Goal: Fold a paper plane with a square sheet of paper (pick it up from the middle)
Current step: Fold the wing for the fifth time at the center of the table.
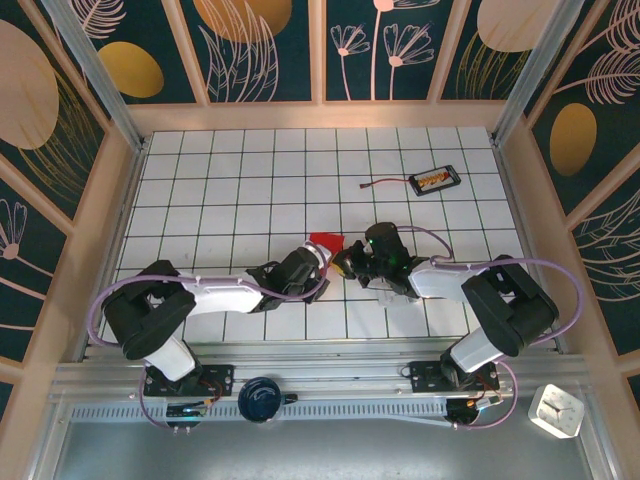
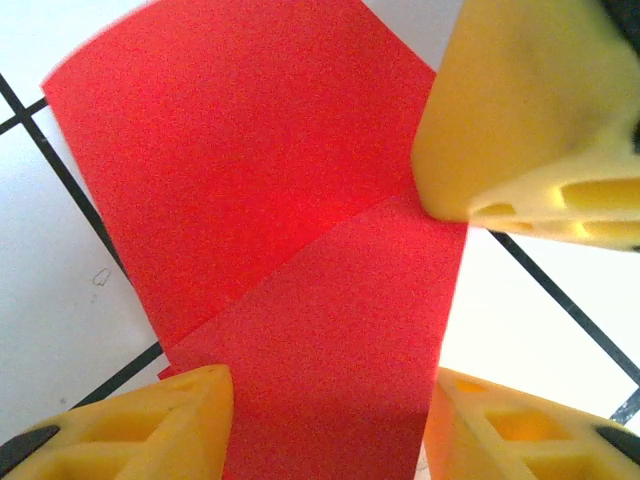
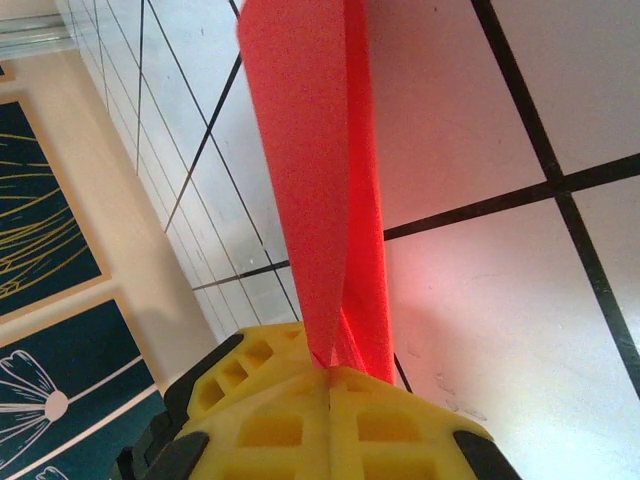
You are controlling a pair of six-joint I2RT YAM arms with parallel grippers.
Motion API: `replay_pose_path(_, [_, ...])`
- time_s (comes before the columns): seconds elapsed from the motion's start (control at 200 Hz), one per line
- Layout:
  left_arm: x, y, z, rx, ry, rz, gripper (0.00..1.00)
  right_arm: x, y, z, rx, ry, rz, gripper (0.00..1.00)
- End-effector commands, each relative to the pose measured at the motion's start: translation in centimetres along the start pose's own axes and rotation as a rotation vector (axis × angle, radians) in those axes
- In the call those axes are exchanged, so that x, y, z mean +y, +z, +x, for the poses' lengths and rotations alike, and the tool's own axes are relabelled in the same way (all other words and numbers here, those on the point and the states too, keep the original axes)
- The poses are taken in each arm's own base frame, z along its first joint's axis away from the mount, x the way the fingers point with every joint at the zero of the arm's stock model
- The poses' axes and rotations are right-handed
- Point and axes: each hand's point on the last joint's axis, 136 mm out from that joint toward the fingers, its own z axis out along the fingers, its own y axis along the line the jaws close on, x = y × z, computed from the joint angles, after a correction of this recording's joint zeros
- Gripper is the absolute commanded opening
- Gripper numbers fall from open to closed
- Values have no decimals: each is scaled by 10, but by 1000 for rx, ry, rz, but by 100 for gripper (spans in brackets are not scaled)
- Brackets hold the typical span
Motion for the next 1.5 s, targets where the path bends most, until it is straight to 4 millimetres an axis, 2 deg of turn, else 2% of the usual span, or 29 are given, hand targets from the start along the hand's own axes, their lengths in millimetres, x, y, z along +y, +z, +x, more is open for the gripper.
replay_pose_path(0.0, [-1, -4, -1, -14, 14, 7, 53, 8, 1, -2, 11, 18, -23, 0])
replay_pose_path(0.16, [3, -5, 1, -15, 16, -17, 53, 8, 2, -2, 17, 22, -25, 0])
replay_pose_path(0.39, [2, -6, -9, -40, 11, -14, 37, 6, 2, -2, 16, 24, -22, 0])
replay_pose_path(0.711, [0, -5, -14, -47, -8, -12, 25, 3, 3, 0, 24, 23, -18, 0])
replay_pose_path(0.976, [-1, -3, -10, -38, -2, -3, 17, 4, 4, 0, 30, 21, -24, 0])
replay_pose_path(1.336, [0, -4, -6, -41, -8, -4, 4, 11, -5, -10, -1, 0, -33, 16])
replay_pose_path(1.496, [-6, -4, -5, -38, -30, 40, 0, 15, -14, -15, -19, -21, -40, 25])
